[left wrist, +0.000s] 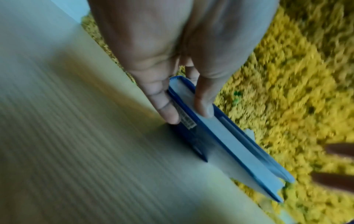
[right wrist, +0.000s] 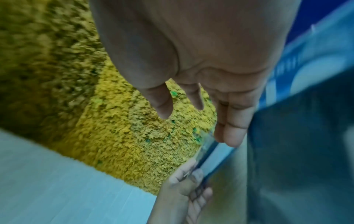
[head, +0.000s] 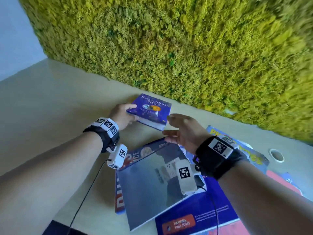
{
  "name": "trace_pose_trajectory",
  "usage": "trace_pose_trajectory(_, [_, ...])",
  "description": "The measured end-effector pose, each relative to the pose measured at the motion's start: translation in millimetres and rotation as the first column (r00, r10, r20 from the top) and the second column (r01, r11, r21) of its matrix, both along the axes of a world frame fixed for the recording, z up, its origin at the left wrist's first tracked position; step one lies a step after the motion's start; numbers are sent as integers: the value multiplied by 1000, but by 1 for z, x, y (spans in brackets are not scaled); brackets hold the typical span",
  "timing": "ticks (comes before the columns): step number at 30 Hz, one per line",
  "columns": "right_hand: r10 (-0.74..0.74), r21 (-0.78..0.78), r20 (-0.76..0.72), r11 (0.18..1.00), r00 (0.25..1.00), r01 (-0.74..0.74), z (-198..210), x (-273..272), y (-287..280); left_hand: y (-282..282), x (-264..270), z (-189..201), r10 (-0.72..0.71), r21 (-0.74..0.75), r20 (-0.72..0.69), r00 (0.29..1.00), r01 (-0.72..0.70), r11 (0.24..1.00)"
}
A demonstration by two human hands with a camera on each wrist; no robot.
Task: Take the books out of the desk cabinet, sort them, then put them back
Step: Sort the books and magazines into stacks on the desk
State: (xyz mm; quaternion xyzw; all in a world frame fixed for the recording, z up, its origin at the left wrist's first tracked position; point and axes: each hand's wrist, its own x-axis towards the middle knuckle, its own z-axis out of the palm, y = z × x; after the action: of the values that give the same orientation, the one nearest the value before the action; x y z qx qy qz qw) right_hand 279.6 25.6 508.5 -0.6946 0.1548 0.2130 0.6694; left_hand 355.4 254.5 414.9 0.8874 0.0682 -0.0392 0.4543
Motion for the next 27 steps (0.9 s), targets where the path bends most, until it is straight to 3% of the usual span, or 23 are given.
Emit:
trace_pose_trajectory(2, [105,-213,153,975,983,-71,7,-10,-18,-9,11,-12,-10,109,-19,1000,12,994])
trace_pose_trajectory(4, [297,-554,247,825,922,-117,8,-26,-38,-17,17,-17,-71,219,-105,992,92,971])
trace_pose_trajectory(5, [395,-694,234,708,888,-132,6,-36,-49,-21,19,-17,-103,252,-165,981,143,957])
trace_pose_trajectory(7, [546,-832,120,511,829,-216,-2,-57,-66,-29,13,-13,-130,317,-226,965,199,927])
trace_pose_trajectory(8, [603,-853,47,439,797,-282,-6,-68,-72,-32,5,-9,-138,355,-223,965,212,910])
trace_pose_trajectory(10, [648,-856,-27,379,761,-353,-13,-84,-79,-37,-17,-2,-222,351,-184,958,275,895])
trace_pose_trajectory(14, [645,-885,18,366,764,-288,-16,-99,-81,-27,-74,0,-462,156,-280,842,515,843])
trace_pose_trajectory(17, [639,-926,4,292,769,-238,-18,-102,-79,-14,-97,-16,-441,172,-251,862,488,856])
trace_pose_trajectory(19, [638,-922,-6,295,770,-252,-20,-102,-78,-10,-106,-17,-411,178,-229,882,453,874])
trace_pose_trajectory(23, [611,-857,37,426,791,-289,-20,-105,-86,-9,-122,-11,-363,74,-175,915,380,922])
trace_pose_trajectory(27, [424,-726,88,647,901,-234,-16,-93,-94,-13,-125,1,-263,-45,-29,964,261,964])
